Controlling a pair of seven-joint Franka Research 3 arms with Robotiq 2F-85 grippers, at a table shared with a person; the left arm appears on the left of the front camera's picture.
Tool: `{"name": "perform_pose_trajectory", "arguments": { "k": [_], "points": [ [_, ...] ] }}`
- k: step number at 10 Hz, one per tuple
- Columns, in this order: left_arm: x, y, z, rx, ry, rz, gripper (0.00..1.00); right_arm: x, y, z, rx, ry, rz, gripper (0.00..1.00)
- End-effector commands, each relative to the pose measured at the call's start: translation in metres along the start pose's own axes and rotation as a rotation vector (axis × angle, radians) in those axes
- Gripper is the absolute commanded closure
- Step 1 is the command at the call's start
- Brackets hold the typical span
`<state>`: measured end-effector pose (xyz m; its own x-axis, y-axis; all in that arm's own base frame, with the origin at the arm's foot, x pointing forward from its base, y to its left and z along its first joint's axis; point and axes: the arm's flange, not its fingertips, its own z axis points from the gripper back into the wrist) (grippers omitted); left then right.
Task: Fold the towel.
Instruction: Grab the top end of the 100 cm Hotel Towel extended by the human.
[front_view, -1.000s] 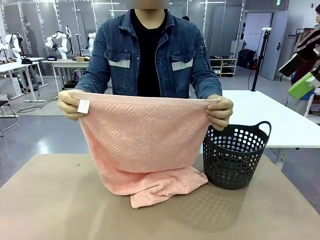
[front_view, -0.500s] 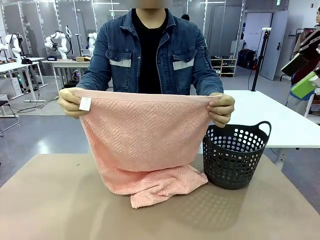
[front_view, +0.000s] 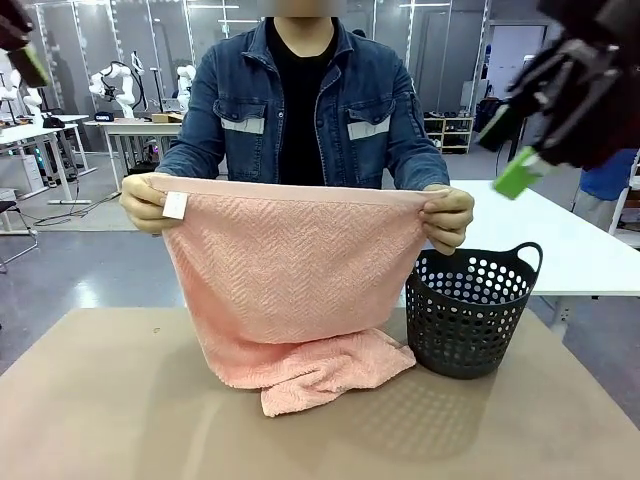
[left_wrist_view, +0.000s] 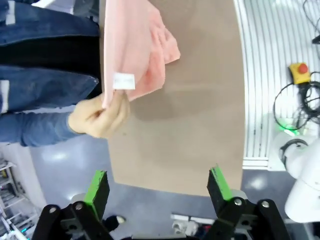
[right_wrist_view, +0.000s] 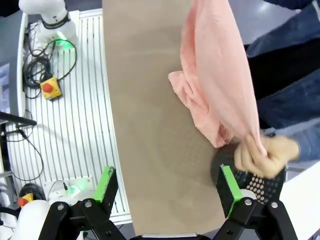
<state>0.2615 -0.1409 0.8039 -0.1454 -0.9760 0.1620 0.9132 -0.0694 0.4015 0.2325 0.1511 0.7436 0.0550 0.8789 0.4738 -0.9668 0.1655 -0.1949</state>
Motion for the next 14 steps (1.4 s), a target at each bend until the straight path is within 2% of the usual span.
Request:
{"name": "perform_pose_trajectory", "arguments": {
  "k": [1, 3, 6, 8, 10, 14],
  "points": [
    [0.022, 0.019, -0.007, 0.009, 0.054, -0.033, 0.0, 0.037, -0.006, -0.013, -0.025, 0.073, 0.038, 0.0],
    [0.055, 0.037, -0.029, -0.048, 0.045, -0.047, 0.0, 0.065, -0.018, -0.026, -0.051, 0.127, 0.114, 0.0],
    [0.082, 0.052, -0.049, -0.089, 0.044, -0.008, 0.0, 0.084, -0.047, -0.036, -0.089, 0.206, 0.172, 0.0],
    [0.085, 0.064, -0.061, -0.1, 0.029, -0.024, 0.0, 0.084, -0.071, -0.044, -0.047, 0.234, 0.126, 0.0],
    [0.082, 0.074, -0.082, -0.1, 0.02, -0.016, 0.0, 0.08, -0.091, -0.056, -0.018, 0.278, 0.143, 0.0],
    [0.08, 0.077, -0.115, -0.108, 0.026, -0.013, 0.0, 0.065, -0.112, -0.086, 0.032, 0.286, 0.144, 0.0]
  ]
}}
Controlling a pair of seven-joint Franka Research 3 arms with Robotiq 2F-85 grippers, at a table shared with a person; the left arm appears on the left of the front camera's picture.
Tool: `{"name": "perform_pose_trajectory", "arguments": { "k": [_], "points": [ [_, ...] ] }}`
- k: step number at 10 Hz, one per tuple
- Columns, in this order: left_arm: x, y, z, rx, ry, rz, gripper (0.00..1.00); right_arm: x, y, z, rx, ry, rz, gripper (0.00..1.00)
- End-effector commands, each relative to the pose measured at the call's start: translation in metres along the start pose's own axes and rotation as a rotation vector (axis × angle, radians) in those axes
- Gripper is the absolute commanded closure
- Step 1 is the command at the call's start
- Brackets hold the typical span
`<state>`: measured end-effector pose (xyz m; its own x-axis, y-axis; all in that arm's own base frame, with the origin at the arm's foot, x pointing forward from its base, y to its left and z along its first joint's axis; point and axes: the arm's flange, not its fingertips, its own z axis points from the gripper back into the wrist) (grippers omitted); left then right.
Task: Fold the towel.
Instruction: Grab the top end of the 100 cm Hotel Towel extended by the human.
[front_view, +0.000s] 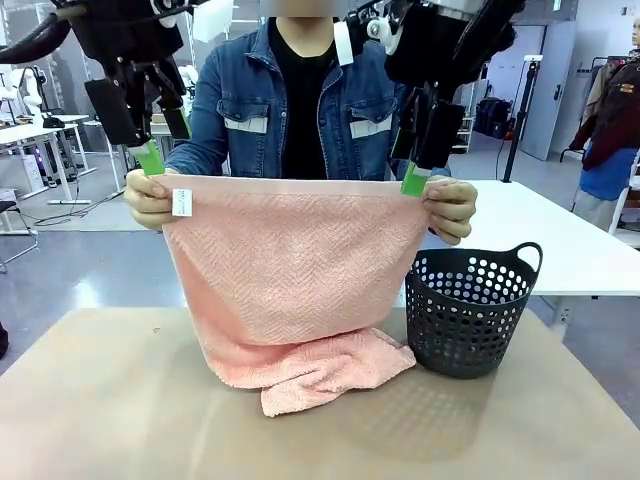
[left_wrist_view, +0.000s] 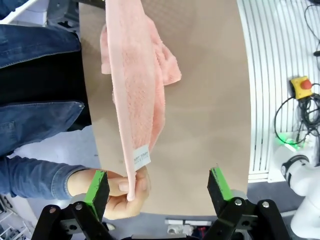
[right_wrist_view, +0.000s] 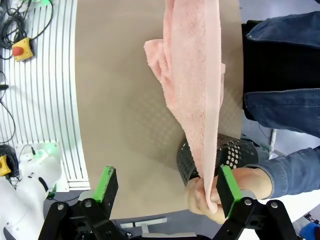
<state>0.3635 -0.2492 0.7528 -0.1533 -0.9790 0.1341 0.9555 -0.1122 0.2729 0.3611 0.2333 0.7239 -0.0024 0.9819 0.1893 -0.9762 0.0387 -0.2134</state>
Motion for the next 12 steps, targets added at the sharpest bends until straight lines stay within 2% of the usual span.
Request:
{"name": "perform_pose_trajectory", "arguments": {
  "k": [1, 9, 12],
  "points": [
    [-0.005, 0.0, -0.013, 0.028, 0.015, 0.006, 0.0, -0.008, -0.009, -0.008, 0.013, 0.007, 0.02, 0.0],
    [-0.016, 0.02, -0.053, 0.014, 0.005, -0.075, 0.0, -0.018, -0.037, -0.046, -0.009, 0.035, -0.007, 0.0],
    [-0.021, 0.027, -0.063, -0.009, 0.014, -0.032, 0.0, -0.024, -0.045, -0.063, 0.021, 0.042, -0.032, 0.0]
  ]
}}
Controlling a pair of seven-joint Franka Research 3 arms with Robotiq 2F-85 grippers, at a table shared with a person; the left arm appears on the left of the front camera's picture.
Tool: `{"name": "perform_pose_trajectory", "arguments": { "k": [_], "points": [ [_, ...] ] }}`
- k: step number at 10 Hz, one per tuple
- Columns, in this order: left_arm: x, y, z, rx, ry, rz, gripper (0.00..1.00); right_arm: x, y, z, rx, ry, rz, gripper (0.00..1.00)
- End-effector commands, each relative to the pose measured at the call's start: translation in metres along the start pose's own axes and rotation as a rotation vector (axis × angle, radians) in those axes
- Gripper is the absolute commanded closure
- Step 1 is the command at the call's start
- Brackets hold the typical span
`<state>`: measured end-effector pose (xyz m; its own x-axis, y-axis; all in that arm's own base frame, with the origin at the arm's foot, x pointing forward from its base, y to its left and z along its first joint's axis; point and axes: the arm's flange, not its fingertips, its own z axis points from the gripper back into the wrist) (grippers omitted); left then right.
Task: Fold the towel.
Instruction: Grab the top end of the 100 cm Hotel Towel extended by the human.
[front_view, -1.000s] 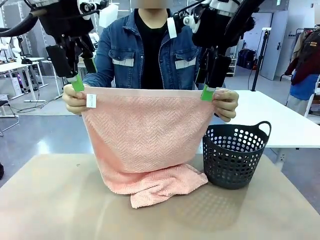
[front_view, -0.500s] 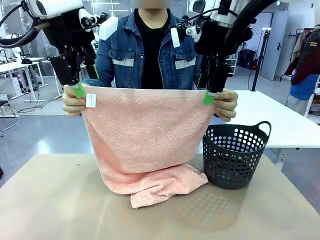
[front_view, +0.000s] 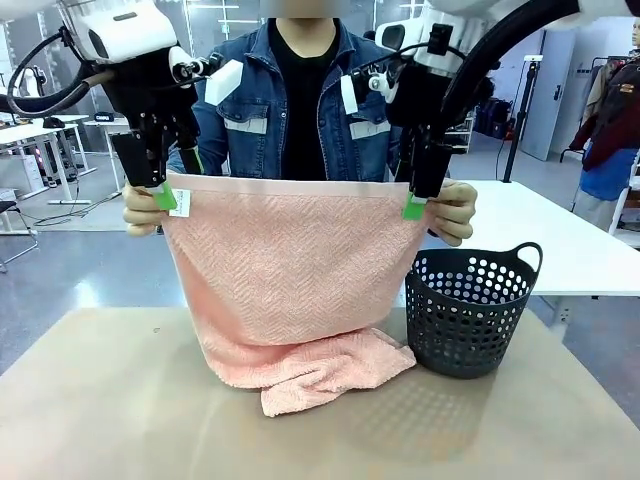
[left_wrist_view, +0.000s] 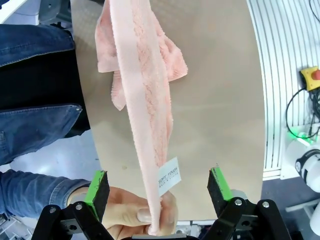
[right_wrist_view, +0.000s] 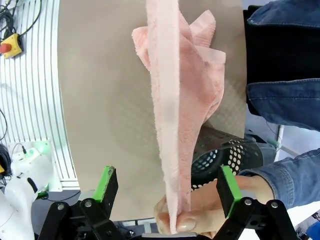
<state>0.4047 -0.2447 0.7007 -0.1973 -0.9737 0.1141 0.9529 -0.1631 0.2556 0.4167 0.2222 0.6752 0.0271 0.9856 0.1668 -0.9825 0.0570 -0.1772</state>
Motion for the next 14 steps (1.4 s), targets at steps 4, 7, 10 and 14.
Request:
{"name": "perform_pose_trajectory", "arguments": {
  "k": [4, 7, 10, 14],
  "points": [
    [-0.004, 0.01, -0.021, -0.039, 0.032, 0.041, 0.0, -0.008, -0.005, -0.025, 0.032, -0.008, -0.031, 0.0],
    [-0.005, 0.012, -0.028, -0.043, 0.026, 0.045, 1.0, -0.006, -0.004, -0.031, 0.032, -0.009, -0.019, 0.6],
    [-0.007, 0.012, -0.026, -0.041, 0.02, 0.056, 0.86, -0.004, -0.004, -0.029, 0.025, -0.002, -0.017, 1.0],
    [-0.008, 0.01, -0.024, -0.041, 0.026, 0.058, 1.0, -0.004, -0.003, -0.027, 0.015, -0.013, -0.009, 1.0]
  ]
}}
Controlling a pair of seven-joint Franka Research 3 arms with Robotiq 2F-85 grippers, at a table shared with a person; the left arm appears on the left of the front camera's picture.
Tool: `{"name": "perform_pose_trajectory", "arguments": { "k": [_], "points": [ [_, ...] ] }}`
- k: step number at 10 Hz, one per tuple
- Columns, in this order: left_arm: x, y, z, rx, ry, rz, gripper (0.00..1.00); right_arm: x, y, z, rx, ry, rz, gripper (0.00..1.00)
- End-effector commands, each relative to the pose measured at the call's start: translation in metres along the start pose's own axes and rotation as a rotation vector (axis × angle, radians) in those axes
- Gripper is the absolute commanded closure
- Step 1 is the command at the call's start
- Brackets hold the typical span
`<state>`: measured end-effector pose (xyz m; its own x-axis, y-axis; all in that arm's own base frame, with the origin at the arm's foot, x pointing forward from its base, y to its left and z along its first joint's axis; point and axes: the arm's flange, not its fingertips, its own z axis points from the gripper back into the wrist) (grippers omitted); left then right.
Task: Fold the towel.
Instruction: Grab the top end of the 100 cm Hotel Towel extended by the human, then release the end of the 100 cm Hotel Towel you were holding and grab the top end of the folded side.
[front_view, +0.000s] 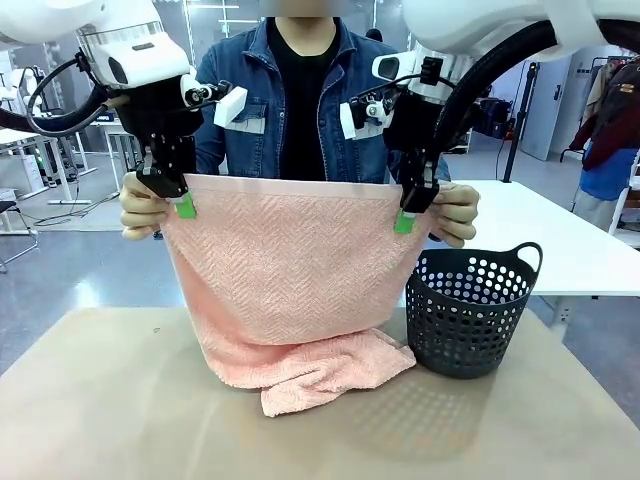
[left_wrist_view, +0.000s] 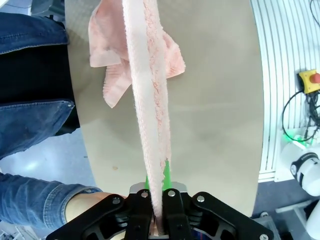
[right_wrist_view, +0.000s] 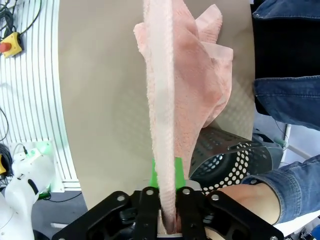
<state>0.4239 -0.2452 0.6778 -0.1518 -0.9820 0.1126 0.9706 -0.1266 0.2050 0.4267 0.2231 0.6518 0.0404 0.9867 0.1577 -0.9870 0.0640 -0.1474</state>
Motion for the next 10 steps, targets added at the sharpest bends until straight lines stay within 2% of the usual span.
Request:
{"name": "perform_pose_trajectory", "arguments": {
  "k": [1, 10],
  "points": [
    [-0.0011, -0.0026, 0.0025, 0.005, 0.012, 0.014, 1.0, -0.0036, 0.0034, -0.0021, -0.017, -0.026, 0.001, 1.0],
    [0.0001, -0.0002, 0.0002, 0.0, 0.0, 0.002, 1.0, -0.0004, 0.0001, 0.002, -0.007, -0.003, -0.001, 1.0]
  ]
}}
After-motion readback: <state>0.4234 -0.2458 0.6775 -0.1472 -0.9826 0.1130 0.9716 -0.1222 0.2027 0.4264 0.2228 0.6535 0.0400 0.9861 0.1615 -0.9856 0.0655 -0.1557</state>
